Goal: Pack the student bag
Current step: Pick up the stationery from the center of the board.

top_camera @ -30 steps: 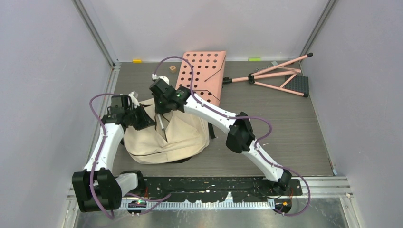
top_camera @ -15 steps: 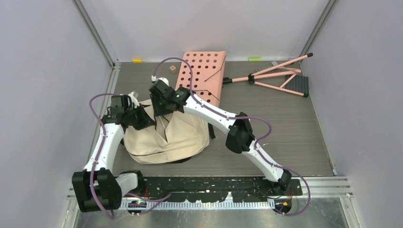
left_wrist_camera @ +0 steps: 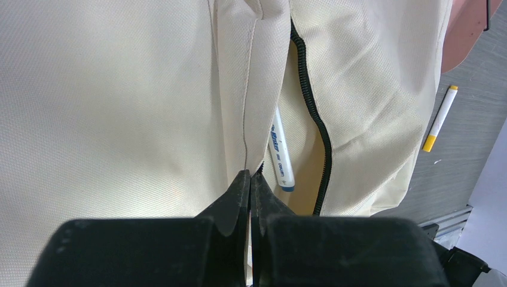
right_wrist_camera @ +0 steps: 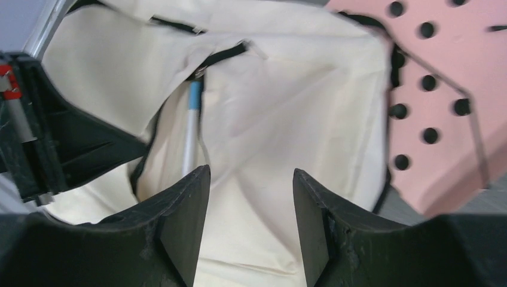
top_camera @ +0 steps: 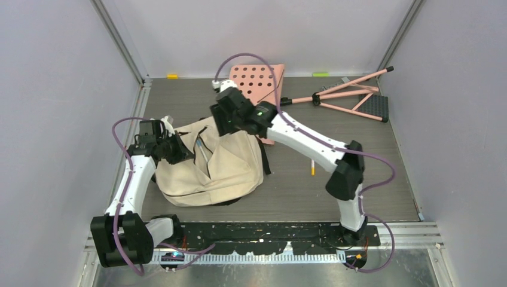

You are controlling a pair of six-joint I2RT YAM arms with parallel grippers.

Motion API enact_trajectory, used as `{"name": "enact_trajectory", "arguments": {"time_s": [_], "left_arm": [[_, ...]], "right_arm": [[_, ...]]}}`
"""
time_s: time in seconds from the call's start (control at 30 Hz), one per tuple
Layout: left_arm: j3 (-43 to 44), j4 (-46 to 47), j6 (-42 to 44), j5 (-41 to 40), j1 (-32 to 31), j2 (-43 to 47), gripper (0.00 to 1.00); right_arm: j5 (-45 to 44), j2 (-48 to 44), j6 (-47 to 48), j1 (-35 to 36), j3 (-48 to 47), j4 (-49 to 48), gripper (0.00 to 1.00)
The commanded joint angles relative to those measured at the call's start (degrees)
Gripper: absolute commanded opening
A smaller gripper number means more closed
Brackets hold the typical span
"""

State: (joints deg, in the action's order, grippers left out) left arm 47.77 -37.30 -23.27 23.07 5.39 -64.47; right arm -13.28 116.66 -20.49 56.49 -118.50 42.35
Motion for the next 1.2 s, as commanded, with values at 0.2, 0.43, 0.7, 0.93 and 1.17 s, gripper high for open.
{"name": "enact_trajectory", "arguments": {"time_s": [0.2,0.43,0.7,0.93,1.17], "left_arm": [[2.0,-1.0,1.5,0.1,0.4,0.3,0.0],[2.7,-1.5,1.8,0.0,0.4,0.1,0.0],[2.5,-1.4,1.6,0.1,0.4,0.1,0.0],[2.2,-1.4,1.7,-0.2,0.4,0.2,0.0],[2.1,-1.5,1.6,-0.3,0.4,0.4,0.0]], "right_arm": [[-3.4,-22.0,0.8,-16.8,31.5,-2.4,0.64],[-3.2,-30.8,-4.0,-29.8,49.0,-3.1,0.66],[0.5,-30.0,-7.6,-38.0,58.3,-1.6,0.66],[4.6,-24.4,-9.8,-38.2,59.6,-2.3,0.55],[4.6,-20.5,-9.9,-38.2,58.9,-3.2,0.45]]}}
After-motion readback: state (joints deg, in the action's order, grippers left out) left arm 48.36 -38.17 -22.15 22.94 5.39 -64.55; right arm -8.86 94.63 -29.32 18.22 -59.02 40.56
